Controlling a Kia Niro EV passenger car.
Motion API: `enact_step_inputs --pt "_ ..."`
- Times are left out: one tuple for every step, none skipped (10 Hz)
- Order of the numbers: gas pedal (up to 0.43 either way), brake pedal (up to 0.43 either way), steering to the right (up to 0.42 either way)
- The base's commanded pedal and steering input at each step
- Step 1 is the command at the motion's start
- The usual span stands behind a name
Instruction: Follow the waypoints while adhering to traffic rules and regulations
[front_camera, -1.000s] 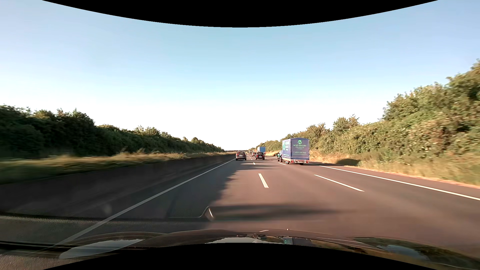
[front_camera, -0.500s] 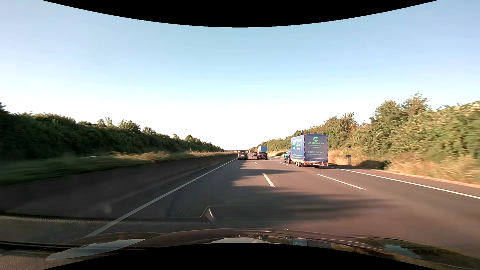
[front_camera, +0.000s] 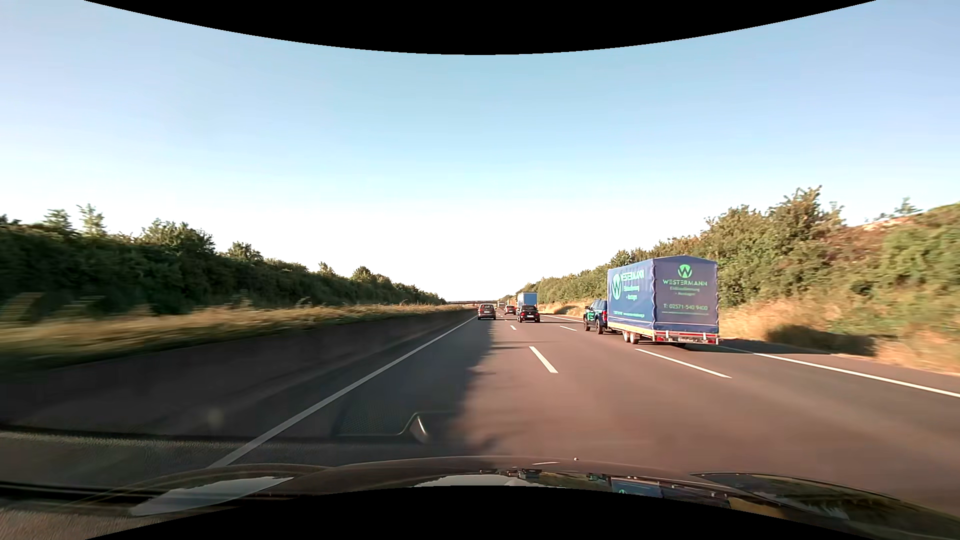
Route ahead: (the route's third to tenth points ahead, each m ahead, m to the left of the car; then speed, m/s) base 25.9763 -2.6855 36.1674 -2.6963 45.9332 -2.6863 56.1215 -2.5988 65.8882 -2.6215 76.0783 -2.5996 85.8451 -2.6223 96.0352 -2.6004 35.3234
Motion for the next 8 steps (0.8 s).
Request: enact_step_inputs --pt "0.331 0.000 0.000" --pt "0.331 0.000 -0.001" --pt "0.331 0.000 -0.001" --pt "0.331 0.000 -0.001" --pt "0.331 0.000 -0.001" --pt "0.331 0.000 -0.001" --pt "0.331 0.000 -0.001" --pt "0.331 0.000 -0.001"
